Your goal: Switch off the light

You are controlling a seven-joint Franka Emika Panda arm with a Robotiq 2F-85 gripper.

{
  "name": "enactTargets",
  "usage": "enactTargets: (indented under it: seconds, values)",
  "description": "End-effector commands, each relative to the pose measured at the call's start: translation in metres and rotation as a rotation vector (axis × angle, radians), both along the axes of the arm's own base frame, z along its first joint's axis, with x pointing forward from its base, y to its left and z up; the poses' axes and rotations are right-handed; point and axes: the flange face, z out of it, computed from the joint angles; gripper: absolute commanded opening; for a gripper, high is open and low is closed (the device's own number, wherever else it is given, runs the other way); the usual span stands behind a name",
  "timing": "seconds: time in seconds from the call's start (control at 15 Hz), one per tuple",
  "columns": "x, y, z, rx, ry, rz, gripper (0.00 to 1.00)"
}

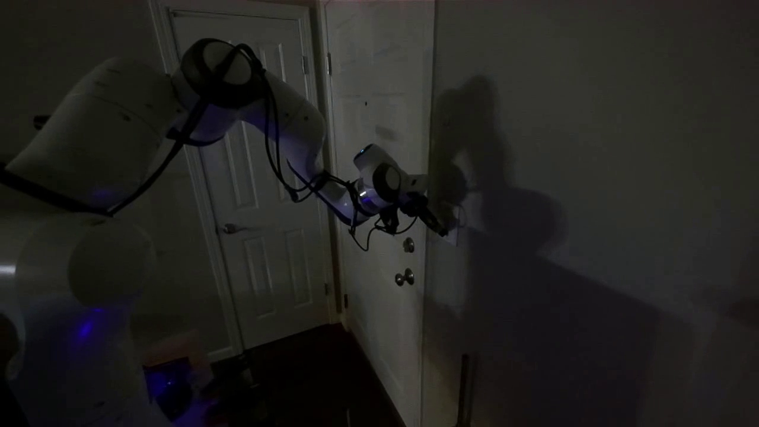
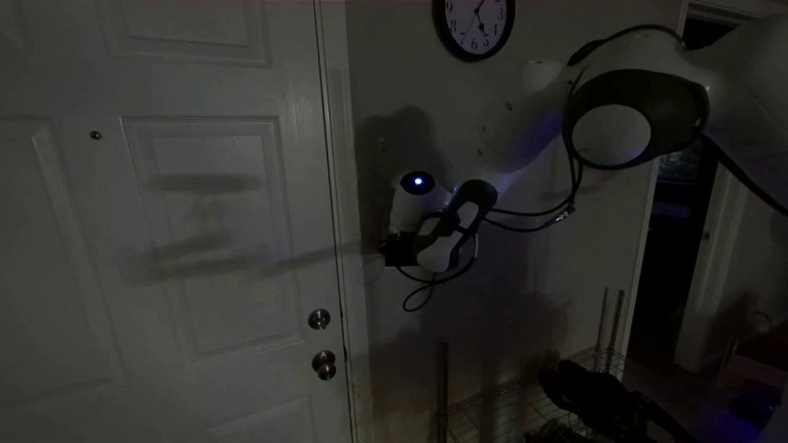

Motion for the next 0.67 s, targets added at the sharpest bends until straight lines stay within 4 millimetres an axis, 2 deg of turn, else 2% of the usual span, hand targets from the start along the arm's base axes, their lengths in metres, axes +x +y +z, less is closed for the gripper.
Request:
enactTargets:
  seconds: [0.0, 0.33, 0.6]
  values:
    - [-0.009, -0.005, 0.004, 0.024, 0.043, 0.016, 0.01]
    - [-0.014, 0.001, 0.002, 0.057, 0.079, 0.048, 0.00]
    - [-0.023, 0.017, 0.009, 0.144, 0.135, 0.094, 0.00]
